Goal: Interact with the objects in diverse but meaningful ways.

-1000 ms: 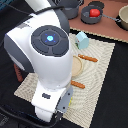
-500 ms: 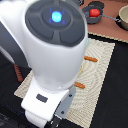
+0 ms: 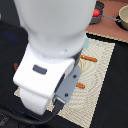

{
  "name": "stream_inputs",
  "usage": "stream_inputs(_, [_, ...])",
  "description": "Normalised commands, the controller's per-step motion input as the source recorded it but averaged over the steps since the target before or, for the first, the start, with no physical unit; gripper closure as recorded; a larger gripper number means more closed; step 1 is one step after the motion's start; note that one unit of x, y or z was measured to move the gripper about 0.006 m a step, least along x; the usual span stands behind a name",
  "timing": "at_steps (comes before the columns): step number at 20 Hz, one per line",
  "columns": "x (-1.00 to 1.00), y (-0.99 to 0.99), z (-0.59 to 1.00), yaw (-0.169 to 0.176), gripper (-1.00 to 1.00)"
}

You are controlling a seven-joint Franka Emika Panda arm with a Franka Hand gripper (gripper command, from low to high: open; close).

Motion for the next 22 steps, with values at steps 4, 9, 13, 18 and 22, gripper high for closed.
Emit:
stream_inputs(4, [-0.55,0.57,-0.03,0.02,1.0])
stream_inputs(9, [-0.59,0.57,-0.1,0.012,1.0])
stream_inputs(13, [-0.59,0.57,-0.09,0.008,1.0])
stream_inputs(18, [-0.59,0.59,-0.07,0.004,1.0])
stream_inputs(22, [-0.54,0.47,-0.02,0.013,1.0])
